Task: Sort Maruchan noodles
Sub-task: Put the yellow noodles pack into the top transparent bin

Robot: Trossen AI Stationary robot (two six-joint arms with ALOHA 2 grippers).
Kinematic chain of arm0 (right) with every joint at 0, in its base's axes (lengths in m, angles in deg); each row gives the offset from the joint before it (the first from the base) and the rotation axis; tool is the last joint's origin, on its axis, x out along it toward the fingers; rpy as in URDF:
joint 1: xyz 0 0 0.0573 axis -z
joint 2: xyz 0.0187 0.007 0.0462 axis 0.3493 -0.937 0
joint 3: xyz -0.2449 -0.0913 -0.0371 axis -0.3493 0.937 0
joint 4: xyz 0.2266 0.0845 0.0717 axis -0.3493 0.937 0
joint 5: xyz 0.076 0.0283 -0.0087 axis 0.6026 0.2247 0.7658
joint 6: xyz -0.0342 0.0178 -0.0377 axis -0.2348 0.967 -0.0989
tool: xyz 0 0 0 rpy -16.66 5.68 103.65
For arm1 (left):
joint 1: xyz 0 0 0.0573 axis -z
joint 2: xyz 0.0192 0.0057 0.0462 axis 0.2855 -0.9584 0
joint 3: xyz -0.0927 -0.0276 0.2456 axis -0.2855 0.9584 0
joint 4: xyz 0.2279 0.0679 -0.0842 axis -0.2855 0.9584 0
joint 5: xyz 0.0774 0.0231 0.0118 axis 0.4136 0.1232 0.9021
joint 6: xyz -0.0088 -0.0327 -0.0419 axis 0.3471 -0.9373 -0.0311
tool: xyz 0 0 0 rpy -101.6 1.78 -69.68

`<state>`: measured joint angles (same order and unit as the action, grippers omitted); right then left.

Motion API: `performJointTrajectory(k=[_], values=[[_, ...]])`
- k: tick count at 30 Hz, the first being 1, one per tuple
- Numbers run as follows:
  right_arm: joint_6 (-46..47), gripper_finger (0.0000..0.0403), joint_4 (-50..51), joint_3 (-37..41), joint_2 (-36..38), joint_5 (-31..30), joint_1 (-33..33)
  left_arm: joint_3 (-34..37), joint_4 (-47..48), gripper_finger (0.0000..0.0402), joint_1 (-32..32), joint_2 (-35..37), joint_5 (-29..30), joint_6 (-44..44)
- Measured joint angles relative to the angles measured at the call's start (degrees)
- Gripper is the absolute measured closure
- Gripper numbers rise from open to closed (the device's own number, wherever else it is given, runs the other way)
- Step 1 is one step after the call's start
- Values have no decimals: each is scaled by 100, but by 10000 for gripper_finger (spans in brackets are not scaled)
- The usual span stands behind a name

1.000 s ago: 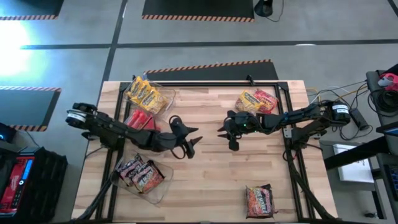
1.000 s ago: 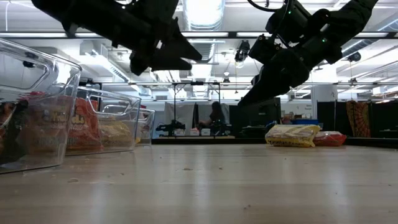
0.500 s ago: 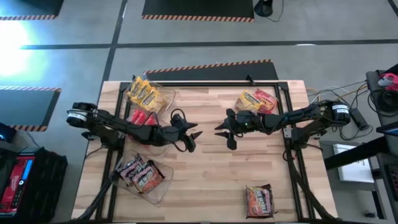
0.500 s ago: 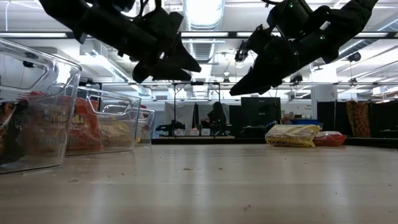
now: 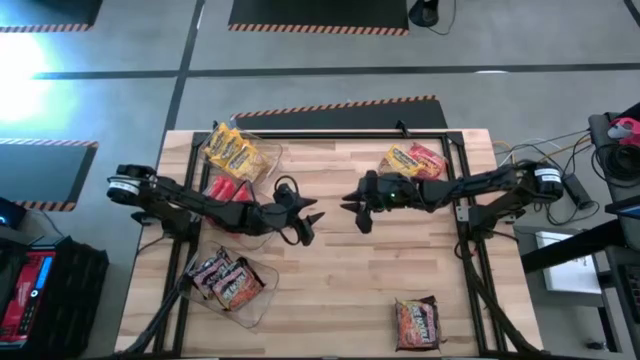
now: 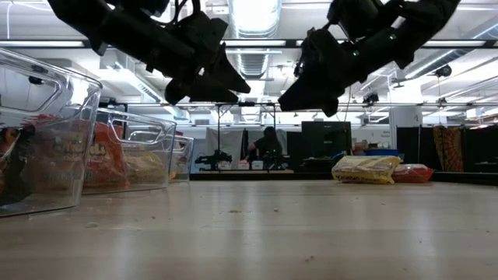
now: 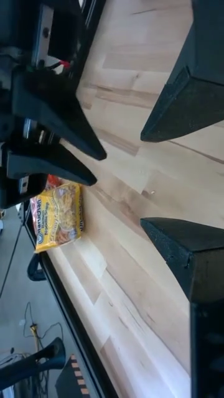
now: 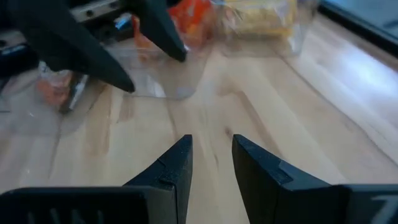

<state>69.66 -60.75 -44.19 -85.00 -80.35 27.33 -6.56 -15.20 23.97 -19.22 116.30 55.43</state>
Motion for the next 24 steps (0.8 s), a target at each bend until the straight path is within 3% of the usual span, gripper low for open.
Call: performJointTrajectory(k=[6,13,21,24], values=[[323,298,2426,-673,20,-512,498,143,39,208,-4,13,0,-146],[693,256,4645,-1014,40,-160,1528,187,26,208,-33,39,4,-80],[1082,207,5755,-1020,292,-333,1914,188,110,208,-223,39,-44,277],[1496,202,6026,-987,453,-668,1903,143,255,208,-545,39,-500,681]])
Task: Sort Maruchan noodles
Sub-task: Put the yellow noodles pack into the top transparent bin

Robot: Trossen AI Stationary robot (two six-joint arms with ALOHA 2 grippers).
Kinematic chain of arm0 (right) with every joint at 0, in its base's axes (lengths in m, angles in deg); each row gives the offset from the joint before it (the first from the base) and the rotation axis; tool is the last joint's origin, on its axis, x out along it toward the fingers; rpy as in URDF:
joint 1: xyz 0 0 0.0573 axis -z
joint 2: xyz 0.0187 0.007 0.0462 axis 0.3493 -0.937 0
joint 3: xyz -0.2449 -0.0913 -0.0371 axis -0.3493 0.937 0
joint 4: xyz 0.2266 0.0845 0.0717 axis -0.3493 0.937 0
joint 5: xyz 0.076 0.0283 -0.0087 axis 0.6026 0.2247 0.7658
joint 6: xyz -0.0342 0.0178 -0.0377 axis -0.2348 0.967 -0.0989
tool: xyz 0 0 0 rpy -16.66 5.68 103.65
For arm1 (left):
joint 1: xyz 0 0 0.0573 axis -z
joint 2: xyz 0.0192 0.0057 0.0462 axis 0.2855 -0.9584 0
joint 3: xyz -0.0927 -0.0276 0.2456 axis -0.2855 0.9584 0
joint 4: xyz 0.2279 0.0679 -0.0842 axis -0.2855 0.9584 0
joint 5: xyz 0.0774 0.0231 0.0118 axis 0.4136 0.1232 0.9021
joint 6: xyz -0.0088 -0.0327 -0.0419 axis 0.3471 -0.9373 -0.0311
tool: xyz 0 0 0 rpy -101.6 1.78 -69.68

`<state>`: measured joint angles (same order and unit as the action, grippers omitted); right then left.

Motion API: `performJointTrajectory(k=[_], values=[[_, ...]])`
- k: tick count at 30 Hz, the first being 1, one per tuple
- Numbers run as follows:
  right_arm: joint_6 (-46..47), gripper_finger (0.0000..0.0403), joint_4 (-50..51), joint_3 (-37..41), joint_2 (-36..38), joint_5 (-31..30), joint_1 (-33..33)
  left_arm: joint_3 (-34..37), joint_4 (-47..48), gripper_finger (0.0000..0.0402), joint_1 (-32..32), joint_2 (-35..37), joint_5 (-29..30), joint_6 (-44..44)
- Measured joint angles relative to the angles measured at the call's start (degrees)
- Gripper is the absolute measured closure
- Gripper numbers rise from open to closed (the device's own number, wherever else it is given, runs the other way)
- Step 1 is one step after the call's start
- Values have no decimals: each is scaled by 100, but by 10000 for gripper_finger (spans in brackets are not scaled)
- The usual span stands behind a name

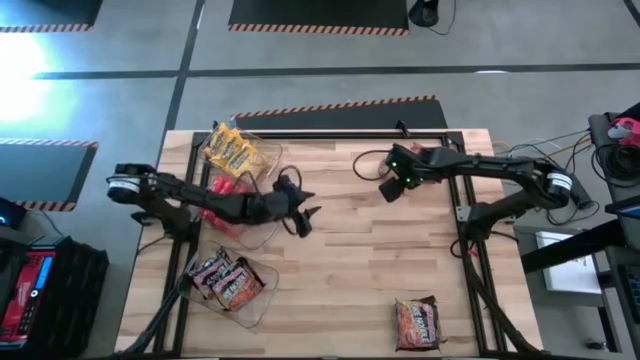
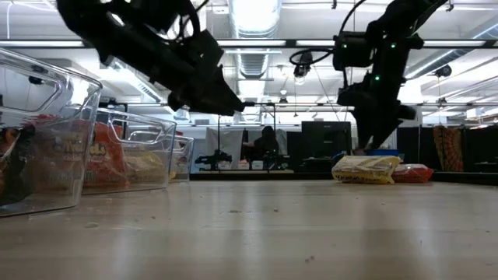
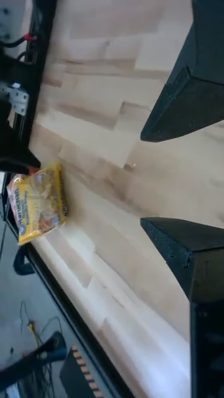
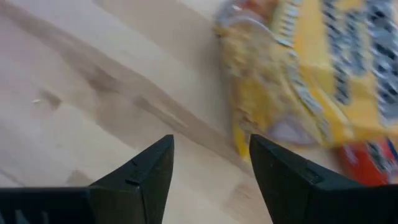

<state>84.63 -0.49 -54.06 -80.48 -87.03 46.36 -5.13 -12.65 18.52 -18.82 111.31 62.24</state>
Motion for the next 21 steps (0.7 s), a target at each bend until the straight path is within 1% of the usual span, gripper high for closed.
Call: performJointTrajectory(k=[3,7,9,11,17,19,21], values=[[411,202,119,163,181,-129,0,-46,-16,208,-563,2,-649,429],[930,202,95,530,430,-168,0,-144,-68,208,-1485,-78,-1465,875],[1203,202,-95,741,545,-170,0,-248,-82,208,-1874,-179,-1844,1036],[1449,202,-528,958,658,-176,0,-360,-69,208,-2163,-308,-2113,1152],[1916,202,-1873,1602,756,-168,29,-956,186,208,-2567,-950,-2201,1629],[2013,202,-2069,1749,744,-174,54,-1217,385,208,-2635,-1169,-2205,1685],[2084,202,-2062,1854,758,-173,76,-1479,541,208,-2682,-1374,-2233,1763]])
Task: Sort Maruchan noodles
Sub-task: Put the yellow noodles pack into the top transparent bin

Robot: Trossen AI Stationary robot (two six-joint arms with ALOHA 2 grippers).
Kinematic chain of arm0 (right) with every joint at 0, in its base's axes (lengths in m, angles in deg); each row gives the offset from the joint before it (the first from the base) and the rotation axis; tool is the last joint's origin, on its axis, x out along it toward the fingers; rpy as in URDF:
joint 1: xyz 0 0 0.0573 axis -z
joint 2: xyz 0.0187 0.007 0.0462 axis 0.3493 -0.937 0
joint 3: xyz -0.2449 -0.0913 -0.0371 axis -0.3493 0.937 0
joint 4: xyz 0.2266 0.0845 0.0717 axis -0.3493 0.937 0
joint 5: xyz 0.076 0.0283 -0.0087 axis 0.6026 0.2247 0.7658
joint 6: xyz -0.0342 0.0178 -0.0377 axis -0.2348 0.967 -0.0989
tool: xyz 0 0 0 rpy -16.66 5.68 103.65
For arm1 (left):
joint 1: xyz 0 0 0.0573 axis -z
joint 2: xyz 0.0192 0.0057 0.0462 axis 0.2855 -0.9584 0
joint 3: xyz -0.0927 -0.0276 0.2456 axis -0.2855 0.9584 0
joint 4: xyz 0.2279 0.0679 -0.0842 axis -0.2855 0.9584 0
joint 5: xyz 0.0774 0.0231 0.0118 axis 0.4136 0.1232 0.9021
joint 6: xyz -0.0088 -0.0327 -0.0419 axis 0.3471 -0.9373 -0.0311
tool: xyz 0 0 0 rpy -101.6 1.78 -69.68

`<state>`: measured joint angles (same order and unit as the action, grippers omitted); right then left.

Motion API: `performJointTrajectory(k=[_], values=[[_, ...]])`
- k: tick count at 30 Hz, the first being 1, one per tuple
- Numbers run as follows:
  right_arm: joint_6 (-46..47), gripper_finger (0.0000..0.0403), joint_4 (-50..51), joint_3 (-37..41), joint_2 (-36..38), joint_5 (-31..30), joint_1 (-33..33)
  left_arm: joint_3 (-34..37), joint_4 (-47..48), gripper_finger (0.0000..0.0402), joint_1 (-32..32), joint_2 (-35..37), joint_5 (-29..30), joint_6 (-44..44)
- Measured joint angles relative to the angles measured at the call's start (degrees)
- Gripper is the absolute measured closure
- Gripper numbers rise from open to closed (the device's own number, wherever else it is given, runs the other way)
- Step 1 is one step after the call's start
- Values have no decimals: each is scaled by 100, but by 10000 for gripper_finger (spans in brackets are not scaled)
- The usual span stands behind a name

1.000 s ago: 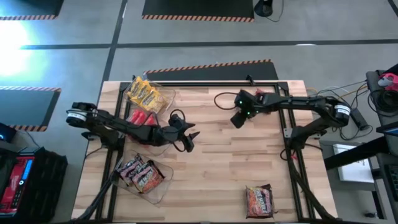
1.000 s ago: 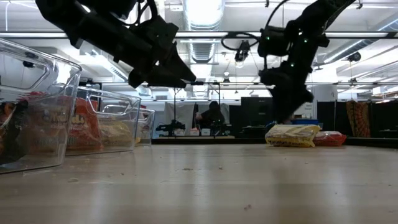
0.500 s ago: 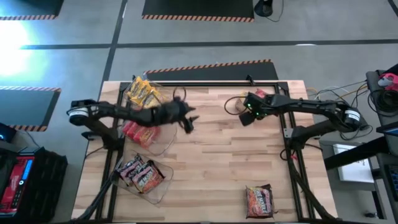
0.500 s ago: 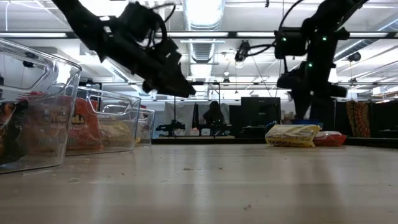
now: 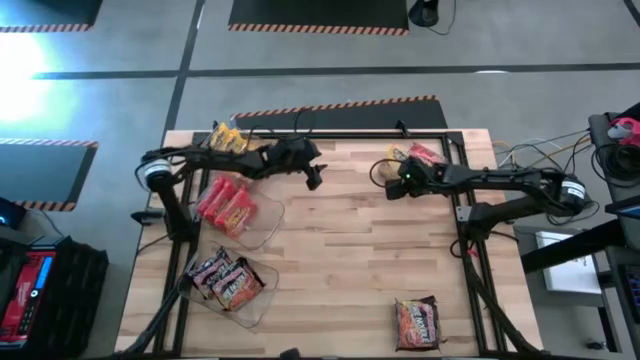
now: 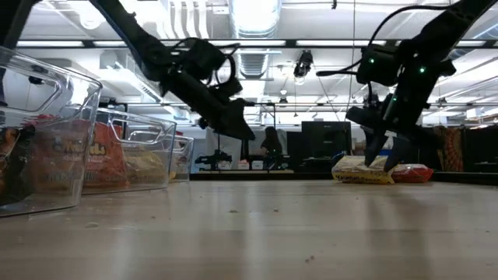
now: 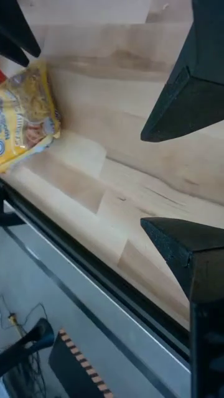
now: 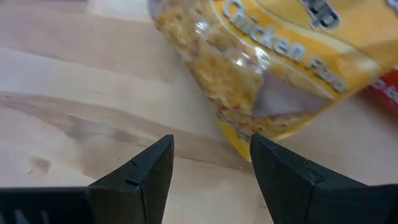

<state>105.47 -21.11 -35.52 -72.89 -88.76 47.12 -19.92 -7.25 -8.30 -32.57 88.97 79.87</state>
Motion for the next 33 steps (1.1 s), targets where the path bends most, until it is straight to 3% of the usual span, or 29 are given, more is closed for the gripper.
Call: performJointTrajectory(k=[7,17,26,33], values=[[53,202,5,235,449,-1,-2,-726,129,208,-101,-582,-741,111],[645,202,55,600,1219,-195,-2,-1549,292,208,-102,-1398,-913,96],[1612,202,-22,1089,1329,-916,-3,-2075,548,208,-163,-1588,-1009,330],[1735,202,-1090,1526,1334,-1005,-2,-2318,913,208,-394,-1592,-1186,619]])
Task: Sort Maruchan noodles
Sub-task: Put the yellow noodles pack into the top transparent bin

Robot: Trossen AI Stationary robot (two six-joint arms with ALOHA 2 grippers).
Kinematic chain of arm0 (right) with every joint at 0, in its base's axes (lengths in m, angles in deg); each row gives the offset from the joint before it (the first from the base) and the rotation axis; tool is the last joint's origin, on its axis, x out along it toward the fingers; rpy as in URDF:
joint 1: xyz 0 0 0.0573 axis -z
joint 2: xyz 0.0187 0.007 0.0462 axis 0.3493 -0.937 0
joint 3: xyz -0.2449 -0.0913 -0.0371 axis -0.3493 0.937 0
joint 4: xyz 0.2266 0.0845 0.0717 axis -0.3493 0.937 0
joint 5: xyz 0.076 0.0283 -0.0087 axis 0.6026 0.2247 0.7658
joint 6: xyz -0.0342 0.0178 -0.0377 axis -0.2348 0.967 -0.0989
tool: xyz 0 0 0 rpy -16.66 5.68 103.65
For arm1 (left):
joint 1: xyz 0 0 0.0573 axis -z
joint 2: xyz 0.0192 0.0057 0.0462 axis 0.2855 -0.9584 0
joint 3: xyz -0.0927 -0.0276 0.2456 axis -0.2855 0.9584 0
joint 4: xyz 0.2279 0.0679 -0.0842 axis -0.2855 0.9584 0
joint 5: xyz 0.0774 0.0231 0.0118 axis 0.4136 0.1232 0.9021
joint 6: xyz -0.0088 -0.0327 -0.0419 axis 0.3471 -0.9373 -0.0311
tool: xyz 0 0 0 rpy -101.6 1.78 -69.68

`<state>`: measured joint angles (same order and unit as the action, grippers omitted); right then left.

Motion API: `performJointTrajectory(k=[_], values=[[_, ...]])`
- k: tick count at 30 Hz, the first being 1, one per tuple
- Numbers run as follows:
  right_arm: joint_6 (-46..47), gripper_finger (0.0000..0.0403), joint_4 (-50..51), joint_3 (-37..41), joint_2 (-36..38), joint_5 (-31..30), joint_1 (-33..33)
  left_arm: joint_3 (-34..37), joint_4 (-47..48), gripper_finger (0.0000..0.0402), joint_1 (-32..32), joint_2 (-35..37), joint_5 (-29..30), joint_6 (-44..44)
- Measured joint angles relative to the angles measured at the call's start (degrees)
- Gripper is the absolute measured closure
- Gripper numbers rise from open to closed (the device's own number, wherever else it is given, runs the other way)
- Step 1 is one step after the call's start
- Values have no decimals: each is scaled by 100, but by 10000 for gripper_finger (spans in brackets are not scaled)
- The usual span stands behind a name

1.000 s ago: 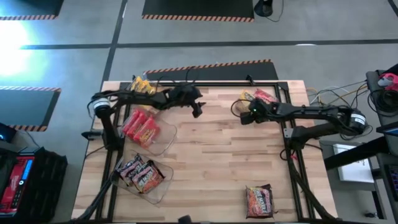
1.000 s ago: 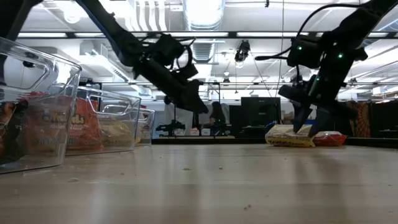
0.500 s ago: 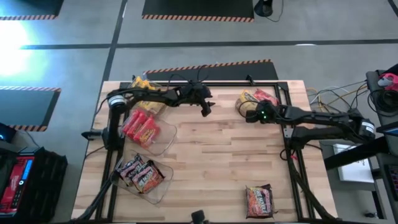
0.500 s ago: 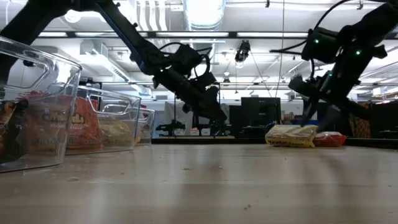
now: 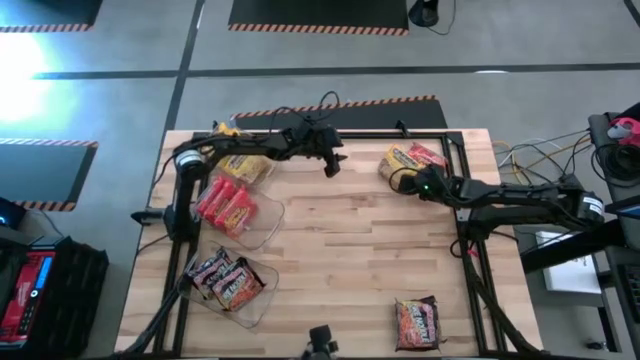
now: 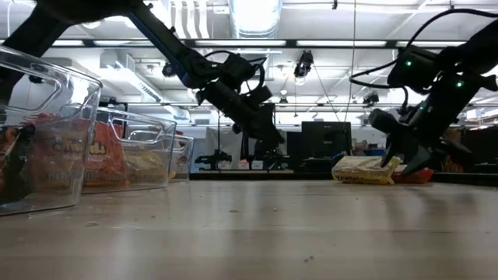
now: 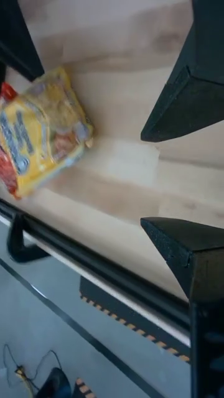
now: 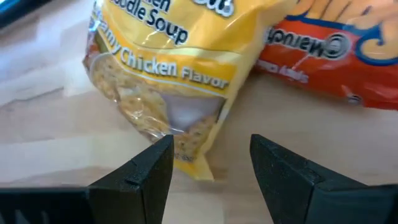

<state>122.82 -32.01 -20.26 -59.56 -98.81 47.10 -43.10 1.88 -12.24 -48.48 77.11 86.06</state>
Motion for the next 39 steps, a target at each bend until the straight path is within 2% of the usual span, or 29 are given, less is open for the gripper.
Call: performJointTrajectory(k=[9,15,25,29,39], values=[[66,202,-349,258,-3,-487,2,-135,41,208,-281,0,-283,7],[48,202,-1042,397,-218,-490,121,-274,96,208,-375,0,-291,144],[-212,202,-2295,402,-1132,-493,188,-419,400,208,-450,0,-294,307],[-415,202,-2903,402,-1521,-501,188,-419,454,208,-513,0,-485,307],[-726,202,-4249,400,-2572,-980,188,-423,737,208,-634,-189,-719,400]])
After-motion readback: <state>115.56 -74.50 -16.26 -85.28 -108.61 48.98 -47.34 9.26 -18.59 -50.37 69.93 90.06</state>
